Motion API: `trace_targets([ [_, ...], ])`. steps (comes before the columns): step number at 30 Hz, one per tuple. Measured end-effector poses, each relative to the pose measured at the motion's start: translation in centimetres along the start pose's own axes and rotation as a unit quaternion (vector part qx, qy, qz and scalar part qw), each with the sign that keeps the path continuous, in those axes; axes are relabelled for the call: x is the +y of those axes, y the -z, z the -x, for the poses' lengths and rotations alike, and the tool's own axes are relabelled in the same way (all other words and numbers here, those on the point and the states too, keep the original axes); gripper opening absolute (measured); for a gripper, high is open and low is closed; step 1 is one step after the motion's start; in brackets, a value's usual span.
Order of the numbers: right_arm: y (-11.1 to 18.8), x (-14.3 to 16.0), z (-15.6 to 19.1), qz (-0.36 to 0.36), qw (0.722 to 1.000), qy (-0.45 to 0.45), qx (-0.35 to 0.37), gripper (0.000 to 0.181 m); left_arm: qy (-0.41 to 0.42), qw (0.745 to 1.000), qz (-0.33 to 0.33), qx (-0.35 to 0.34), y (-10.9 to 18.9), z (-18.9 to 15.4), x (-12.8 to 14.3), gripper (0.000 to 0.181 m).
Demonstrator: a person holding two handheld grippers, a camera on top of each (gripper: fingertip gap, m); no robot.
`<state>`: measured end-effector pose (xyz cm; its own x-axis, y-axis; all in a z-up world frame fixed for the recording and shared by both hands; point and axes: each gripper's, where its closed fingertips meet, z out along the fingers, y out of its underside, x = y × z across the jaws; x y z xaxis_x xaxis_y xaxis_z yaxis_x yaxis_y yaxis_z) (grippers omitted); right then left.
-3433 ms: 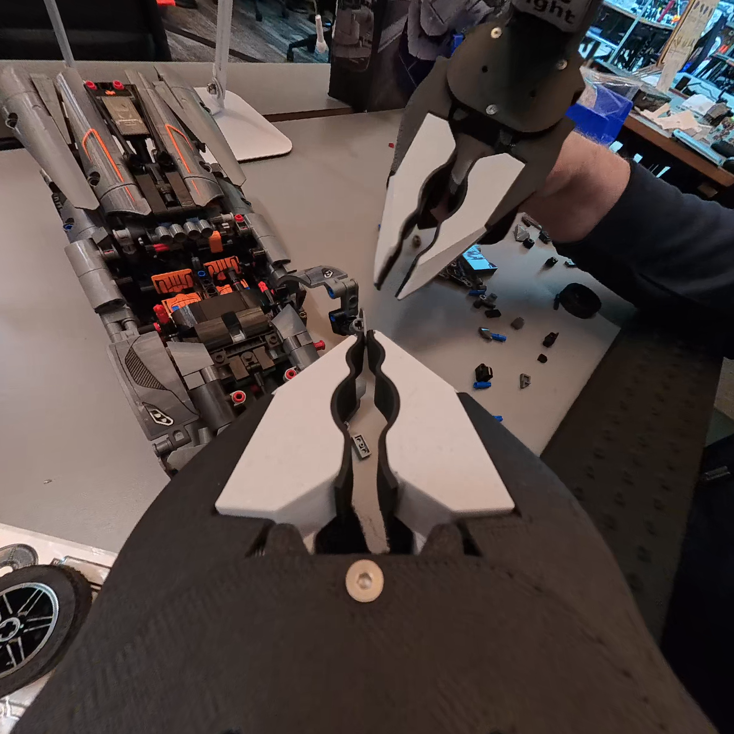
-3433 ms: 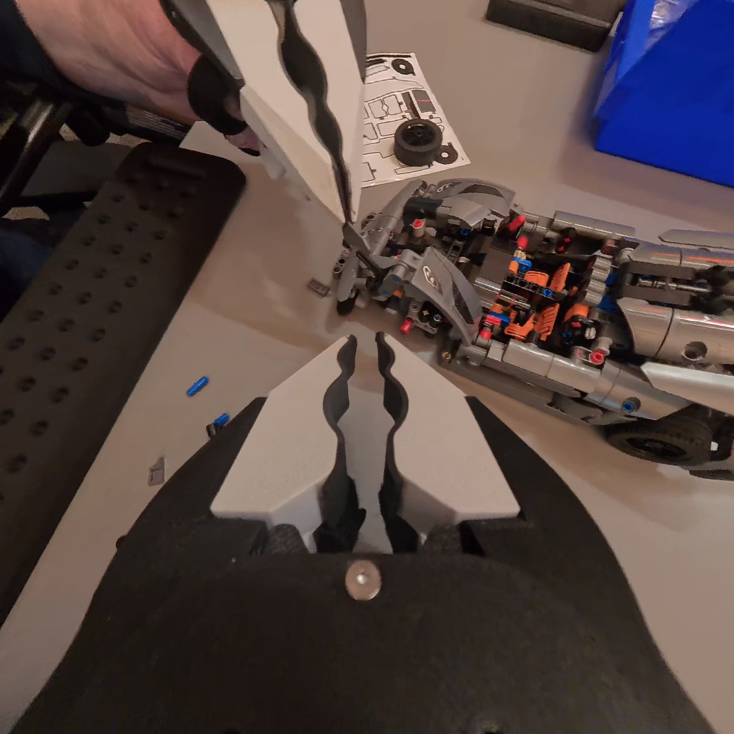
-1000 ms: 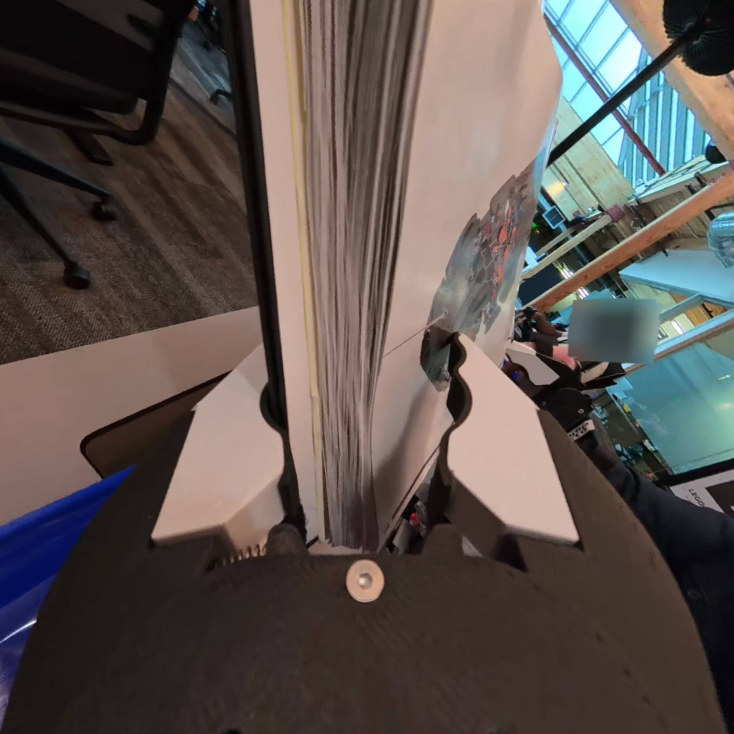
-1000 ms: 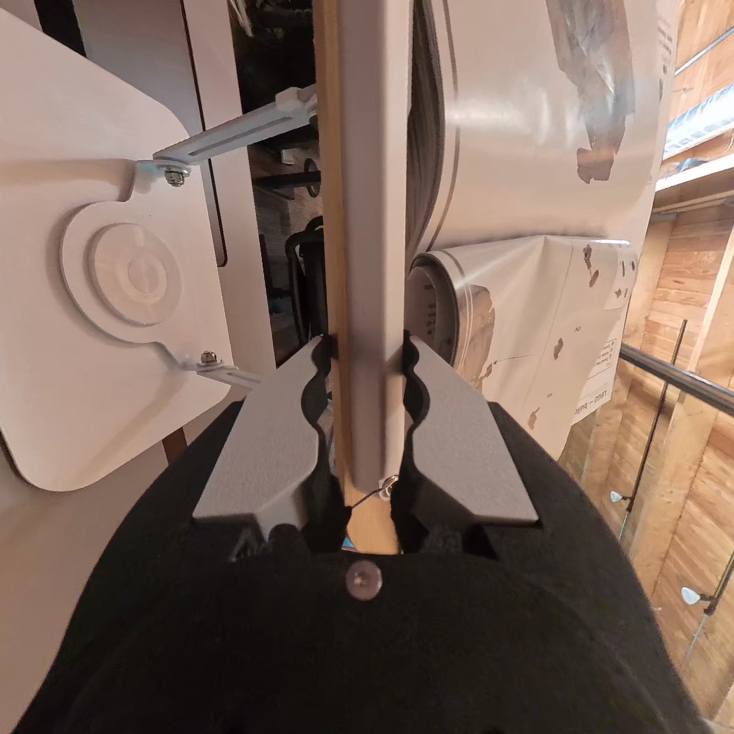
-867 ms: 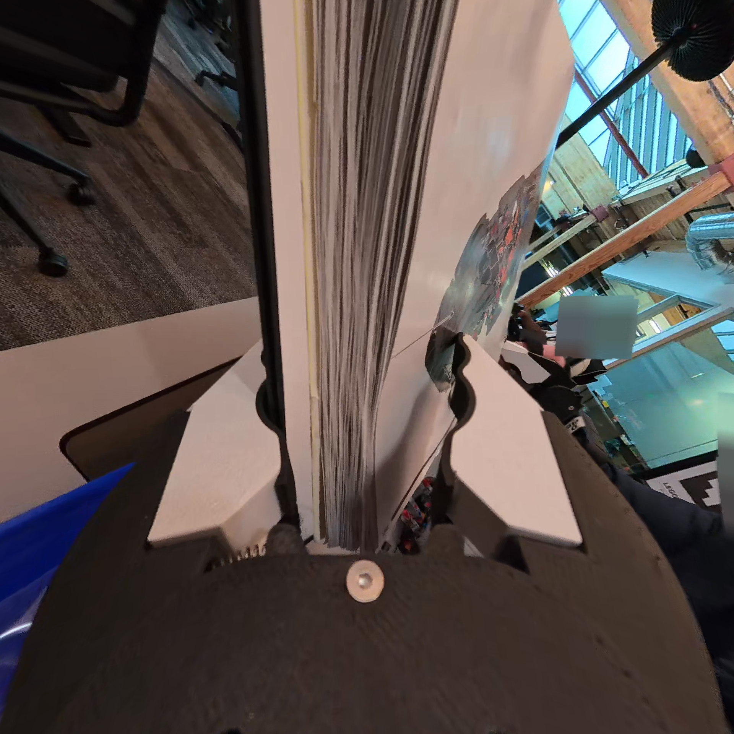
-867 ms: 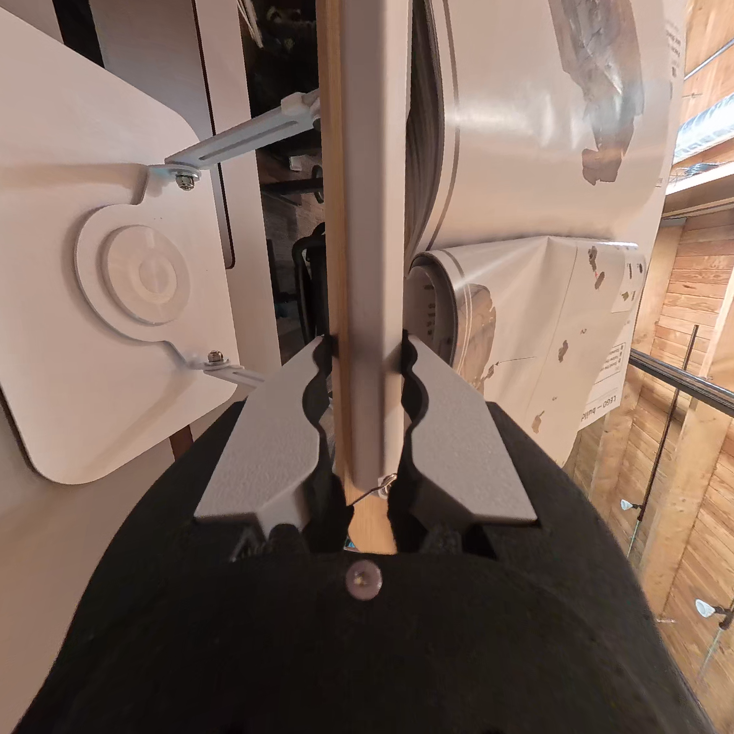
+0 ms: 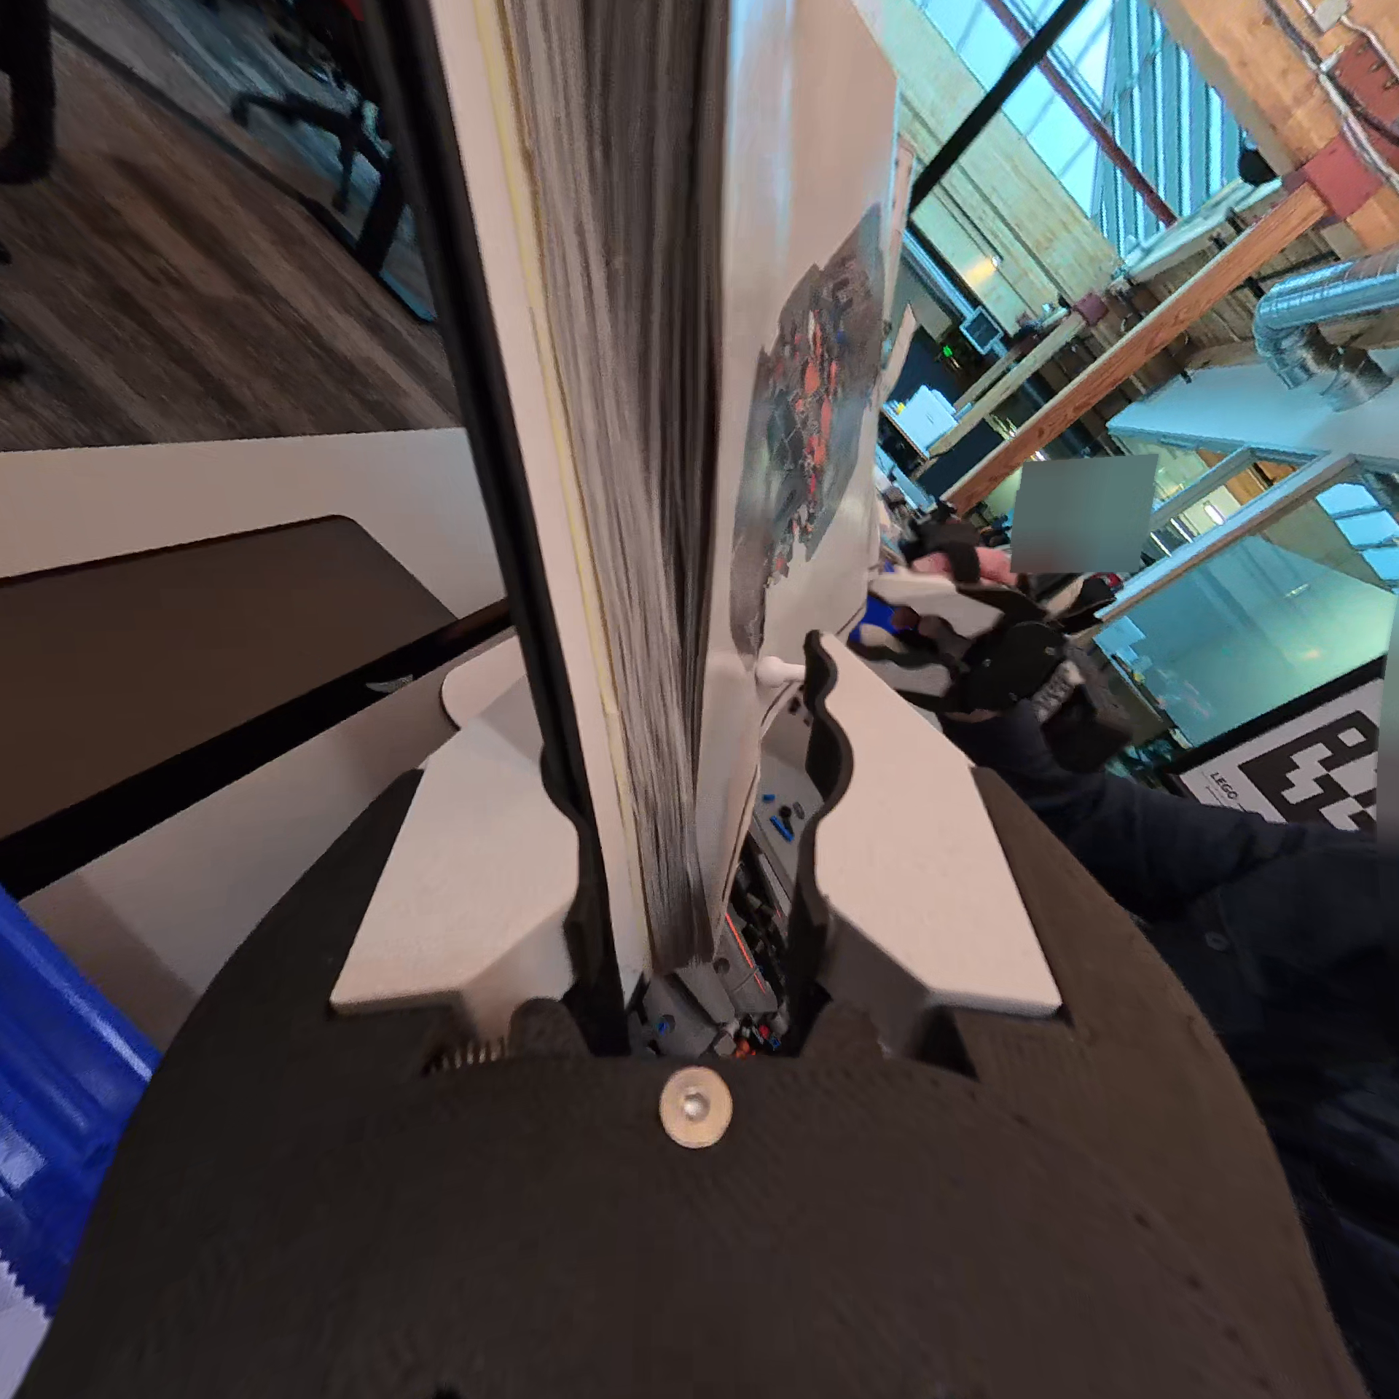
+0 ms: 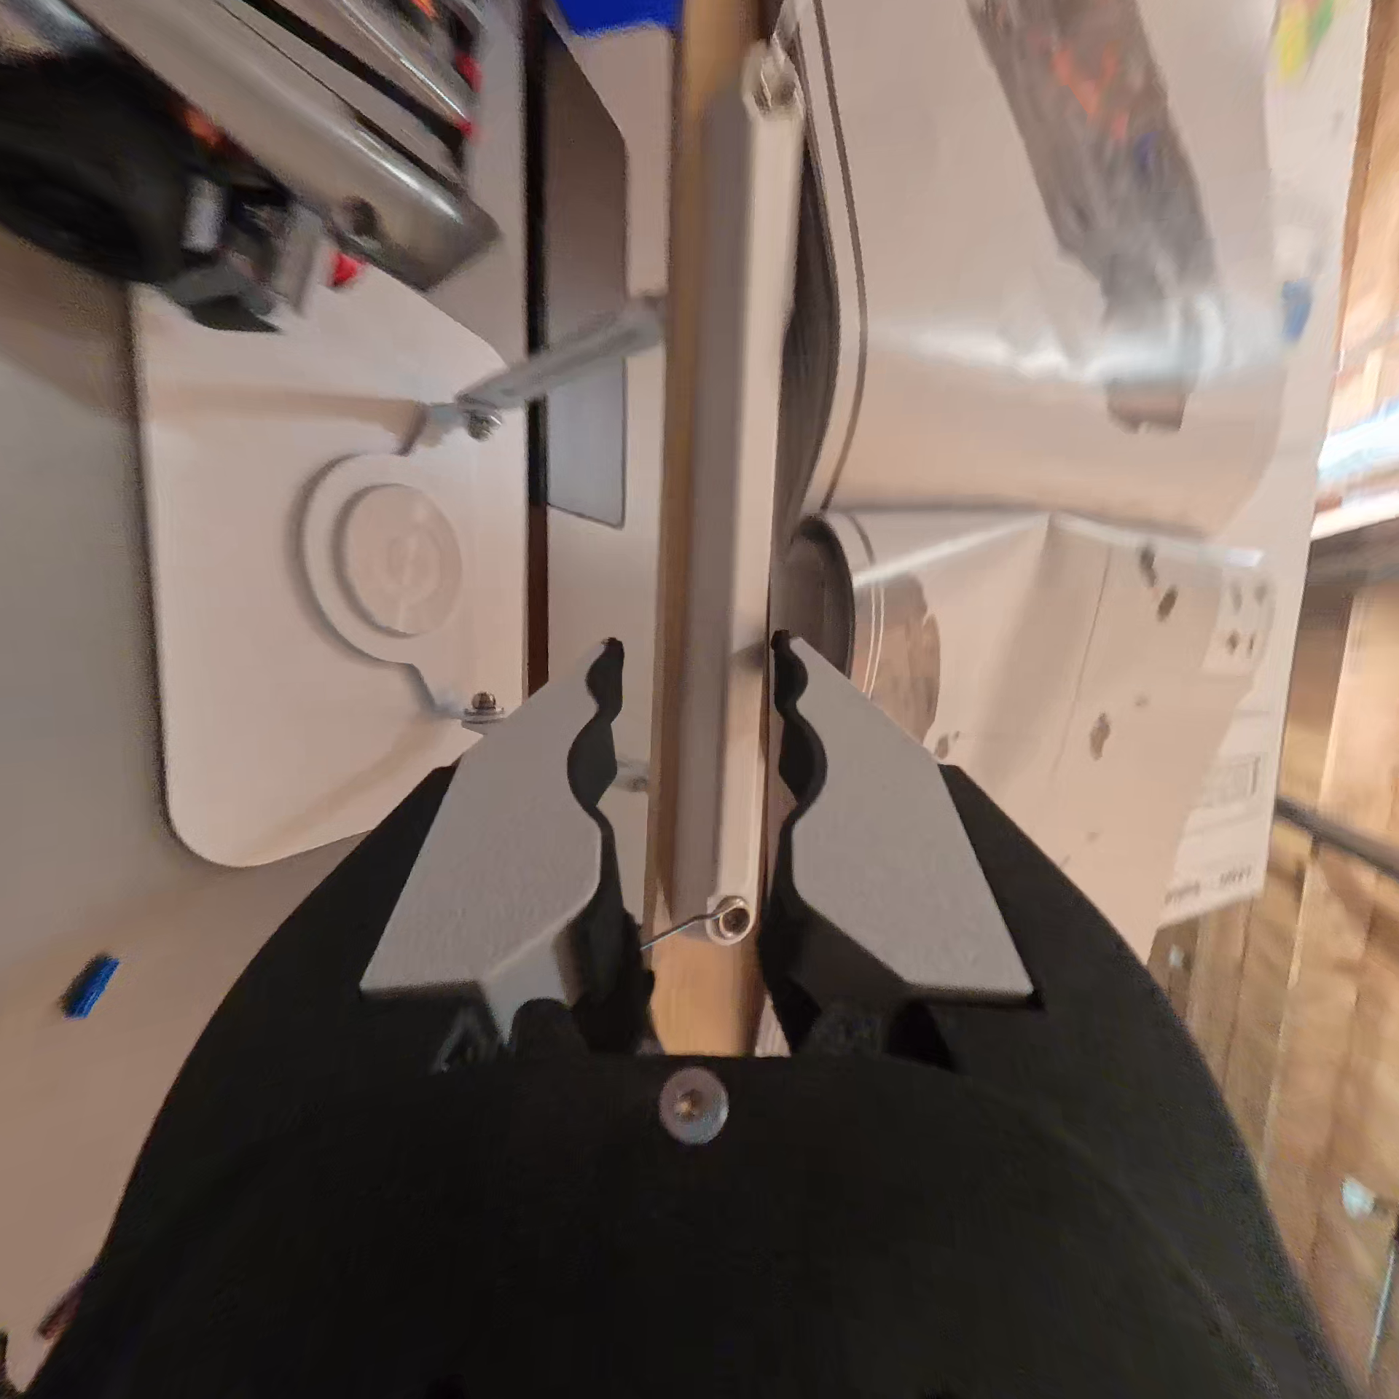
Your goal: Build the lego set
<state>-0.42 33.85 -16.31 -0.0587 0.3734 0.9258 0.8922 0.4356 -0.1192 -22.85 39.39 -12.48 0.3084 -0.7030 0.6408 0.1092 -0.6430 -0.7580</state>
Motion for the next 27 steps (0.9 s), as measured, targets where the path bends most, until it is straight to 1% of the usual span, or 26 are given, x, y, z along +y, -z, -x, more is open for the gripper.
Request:
trace_targets([
  [1, 0.6, -0.7, 0.5, -0.003, 1.0, 0.016, -0.025, 0.042, -0.001, 1.0, -0.006, -0.011, 0.1, 0.2, 0.1, 0.053],
  [2, 1.1, -1.3, 0.5, -0.002, 0.999, 0.024, -0.041, 0.042, -0.008, 1.0, -0.014, -0.017, 0.2, 0.3, 0.1, 0.055],
  [3, 1.9, -2.9, 0.3, -0.028, 0.998, 0.017, -0.049, 0.027, -0.016, 0.999, -0.023, -0.02, 0.4, 0.3, 0.0, 0.055],
  [5, 2.9, -7.2, -0.1, -0.096, 0.992, -0.033, -0.075, 0.028, -0.026, 0.998, -0.04, -0.029, 0.7, 0.5, 0.0, 0.052],
  [6, 2.6, -8.6, -0.7, -0.106, 0.99, -0.058, -0.075, 0.03, -0.028, 0.998, -0.045, -0.029, 0.7, 0.5, 0.0, 0.052],
  [7, 2.0, -9.9, -1.2, -0.112, 0.988, -0.075, -0.074, 0.034, -0.032, 0.998, -0.05, -0.028, 0.8, 0.3, -0.1, 0.052],
  [8, 1.0, -11.0, -1.4, -0.114, 0.987, -0.085, -0.08, 0.034, -0.037, 0.997, -0.058, -0.031, 0.8, 0.2, -0.2, 0.05],
  [12, -3.3, -13.5, -3.1, -0.086, 0.986, -0.133, -0.06, 0.034, -0.053, 0.995, -0.074, -0.048, 1.0, -0.2, -0.3, 0.053],
  [15, -5.7, -13.9, -3.6, -0.057, 0.985, -0.149, -0.069, 0.032, -0.047, 0.994, -0.086, -0.043, 1.0, -0.4, -0.2, 0.053],
  [17, -6.9, -13.8, -3.2, -0.033, 0.983, -0.162, -0.085, 0.021, -0.043, 0.994, -0.086, -0.051, 0.9, 0.1, -0.2, 0.049],
  [18, -7.3, -13.8, -3.0, -0.025, 0.983, -0.159, -0.088, 0.01, -0.041, 0.994, -0.088, -0.052, 0.9, 0.2, -0.2, 0.049],
  [19, -7.5, -13.9, -3.0, -0.024, 0.985, -0.15, -0.085, 0.003, -0.04, 0.994, -0.091, -0.052, 0.9, 0.3, -0.2, 0.048],
  [20, -7.5, -13.9, -2.9, -0.024, 0.986, -0.143, -0.087, 0.0, -0.038, 0.994, -0.092, -0.05, 0.9, 0.4, -0.1, 0.045],
  [22, -7.2, -14.2, -2.3, -0.029, 0.984, -0.137, -0.113, 0.0, -0.033, 0.994, -0.098, -0.048, 0.9, 0.6, -0.2, 0.04],
  [23, -7.1, -14.3, -1.8, -0.035, 0.986, -0.113, -0.114, 0.0, -0.031, 0.993, -0.098, -0.053, 0.8, 0.8, -0.1, 0.037],
  [25, -7.0, -14.0, -0.5, -0.036, 0.99, -0.063, -0.118, 0.0, -0.035, 0.994, -0.09, -0.055, 0.9, 0.7, -0.1, 0.037],
  [27, -6.9, -13.9, -0.2, -0.038, 0.992, -0.047, -0.115, 0.0, -0.04, 0.994, -0.081, -0.062, 0.9, 0.6, -0.1, 0.035],
])
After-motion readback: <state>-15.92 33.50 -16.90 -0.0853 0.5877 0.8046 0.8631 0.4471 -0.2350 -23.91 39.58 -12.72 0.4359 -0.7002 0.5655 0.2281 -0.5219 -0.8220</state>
